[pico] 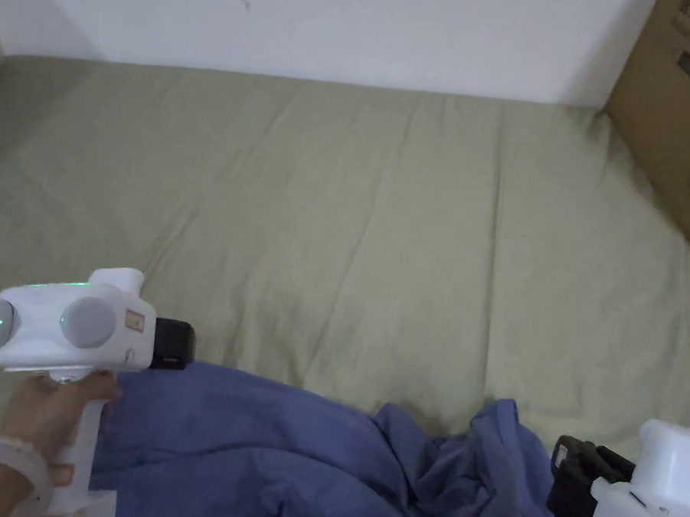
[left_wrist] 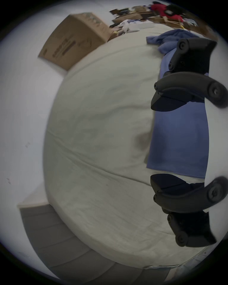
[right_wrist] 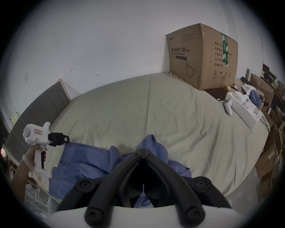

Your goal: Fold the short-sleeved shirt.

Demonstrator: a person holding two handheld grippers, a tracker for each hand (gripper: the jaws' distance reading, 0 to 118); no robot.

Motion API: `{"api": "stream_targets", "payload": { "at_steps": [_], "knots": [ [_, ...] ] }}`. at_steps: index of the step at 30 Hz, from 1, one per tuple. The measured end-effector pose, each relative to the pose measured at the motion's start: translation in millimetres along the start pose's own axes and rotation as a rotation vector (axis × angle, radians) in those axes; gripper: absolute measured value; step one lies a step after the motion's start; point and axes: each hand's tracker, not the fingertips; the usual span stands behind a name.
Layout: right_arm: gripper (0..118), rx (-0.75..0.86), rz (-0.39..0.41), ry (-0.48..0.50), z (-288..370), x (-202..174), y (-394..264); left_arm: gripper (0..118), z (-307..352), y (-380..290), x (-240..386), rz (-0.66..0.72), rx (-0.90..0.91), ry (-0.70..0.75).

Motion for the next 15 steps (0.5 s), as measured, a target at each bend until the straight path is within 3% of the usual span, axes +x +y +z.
{"api": "stream_targets", "payload": {
  "at_steps": [2,3,4,6,7,8,12,15],
  "knots": [
    [0,-0.013,-0.016,-0.014,-4,8,-2,84,-21,-4,4,0.005,-0.075,-0.036],
    [0,-0.020,-0.024,-0.020,-5,10,-2,77,-30,-8,5,-0.011,-0.110,-0.044],
    [0,-0.025,-0.032,-0.028,-6,14,-3,62,-38,-13,8,-0.055,-0.132,0.009],
    [0,-0.032,-0.045,-0.044,-8,23,-4,51,-21,-22,26,-0.146,-0.052,0.052],
    [0,-0.035,-0.050,-0.053,-9,27,-4,32,-17,-19,29,-0.135,-0.081,0.021],
    [0,-0.039,-0.056,-0.056,-11,31,-4,1,-17,-16,31,-0.144,-0.104,-0.046],
    [0,-0.056,-0.072,-0.039,-15,42,0,1,-17,-23,45,-0.176,-0.104,0.038],
    [0,-0.118,-0.040,0.049,-23,42,9,1,-7,-26,48,-0.212,-0.089,0.050]
  ]
}}
